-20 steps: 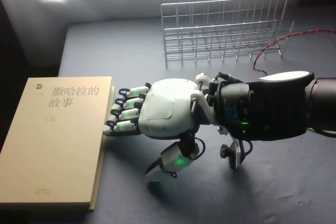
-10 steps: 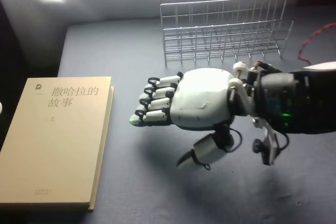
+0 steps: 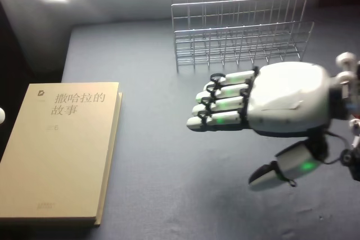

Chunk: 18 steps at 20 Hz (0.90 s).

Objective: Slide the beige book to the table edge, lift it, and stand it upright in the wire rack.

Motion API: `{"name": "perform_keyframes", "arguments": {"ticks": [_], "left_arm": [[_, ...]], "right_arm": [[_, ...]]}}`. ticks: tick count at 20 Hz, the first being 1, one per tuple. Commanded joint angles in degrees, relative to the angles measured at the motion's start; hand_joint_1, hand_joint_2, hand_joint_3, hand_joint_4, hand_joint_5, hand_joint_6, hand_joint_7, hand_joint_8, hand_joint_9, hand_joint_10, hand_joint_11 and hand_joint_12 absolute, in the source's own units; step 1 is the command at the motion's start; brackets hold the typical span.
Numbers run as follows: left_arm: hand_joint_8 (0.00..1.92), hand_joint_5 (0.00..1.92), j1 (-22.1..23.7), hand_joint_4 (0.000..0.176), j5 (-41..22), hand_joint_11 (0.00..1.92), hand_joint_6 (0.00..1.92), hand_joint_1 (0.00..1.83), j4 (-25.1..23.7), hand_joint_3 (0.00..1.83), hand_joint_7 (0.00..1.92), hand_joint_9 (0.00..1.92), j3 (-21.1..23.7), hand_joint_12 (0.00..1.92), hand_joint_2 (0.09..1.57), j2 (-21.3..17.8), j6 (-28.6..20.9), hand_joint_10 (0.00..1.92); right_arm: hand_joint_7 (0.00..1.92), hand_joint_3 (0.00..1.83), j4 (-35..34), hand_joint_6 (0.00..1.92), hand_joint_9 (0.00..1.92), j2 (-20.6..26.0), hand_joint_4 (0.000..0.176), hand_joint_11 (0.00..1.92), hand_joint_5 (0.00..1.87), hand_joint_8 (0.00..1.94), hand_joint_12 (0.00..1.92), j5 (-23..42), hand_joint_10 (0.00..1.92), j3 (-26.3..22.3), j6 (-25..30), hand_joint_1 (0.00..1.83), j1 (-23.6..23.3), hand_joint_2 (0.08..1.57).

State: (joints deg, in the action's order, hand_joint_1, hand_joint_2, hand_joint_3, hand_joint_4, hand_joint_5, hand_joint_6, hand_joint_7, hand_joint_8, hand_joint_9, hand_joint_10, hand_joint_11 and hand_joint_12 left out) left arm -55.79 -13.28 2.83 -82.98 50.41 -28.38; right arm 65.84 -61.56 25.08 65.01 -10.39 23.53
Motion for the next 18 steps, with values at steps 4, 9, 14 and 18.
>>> {"name": "perform_keyframes", "arguments": {"ticks": [4, 9, 14, 18], "left_arm": [[0.00, 0.05, -1.4, 0.055, -5.4, 0.00, 0.00, 0.75, 0.8, 0.00, 0.08, 0.09, -1.0, 0.27, 1.03, 0.0, -4.2, 0.00], [0.00, 0.02, -3.1, 0.056, -6.8, 0.00, 0.00, 0.74, 0.8, 0.00, 0.07, 0.07, -1.1, 0.22, 1.04, 0.8, -8.3, 0.00], [0.00, 0.06, -4.1, 0.064, -7.1, 0.00, 0.00, 0.77, 0.8, 0.00, 0.07, 0.09, -1.5, 0.29, 1.02, 1.5, -11.0, 0.00], [0.00, 0.05, -4.0, 0.055, -7.2, 0.00, 0.00, 0.79, 0.8, 0.00, 0.06, 0.05, -1.7, 0.22, 1.03, 2.0, -12.0, 0.00]], "right_arm": [[0.12, 0.00, -2.0, 0.00, 0.08, 6.4, 0.000, 0.00, 0.10, 0.00, 0.25, 8.8, 0.00, -3.2, 2.3, 0.36, -0.2, 1.07], [0.11, 0.00, -2.1, 0.00, 0.07, 12.7, 0.000, 0.00, 0.10, 0.00, 0.14, 11.4, 0.00, -6.3, 5.2, 0.40, 0.0, 1.07], [0.12, 0.00, -4.5, 0.00, 0.09, 13.3, 0.000, 0.00, 0.08, 0.00, 0.25, 11.4, 0.00, -6.3, 4.8, 0.34, 0.0, 1.07], [0.10, 0.00, -6.1, 0.00, 0.06, 13.3, 0.000, 0.00, 0.08, 0.00, 0.12, 13.0, 0.00, -6.3, 4.0, 0.36, -0.2, 1.07]]}}
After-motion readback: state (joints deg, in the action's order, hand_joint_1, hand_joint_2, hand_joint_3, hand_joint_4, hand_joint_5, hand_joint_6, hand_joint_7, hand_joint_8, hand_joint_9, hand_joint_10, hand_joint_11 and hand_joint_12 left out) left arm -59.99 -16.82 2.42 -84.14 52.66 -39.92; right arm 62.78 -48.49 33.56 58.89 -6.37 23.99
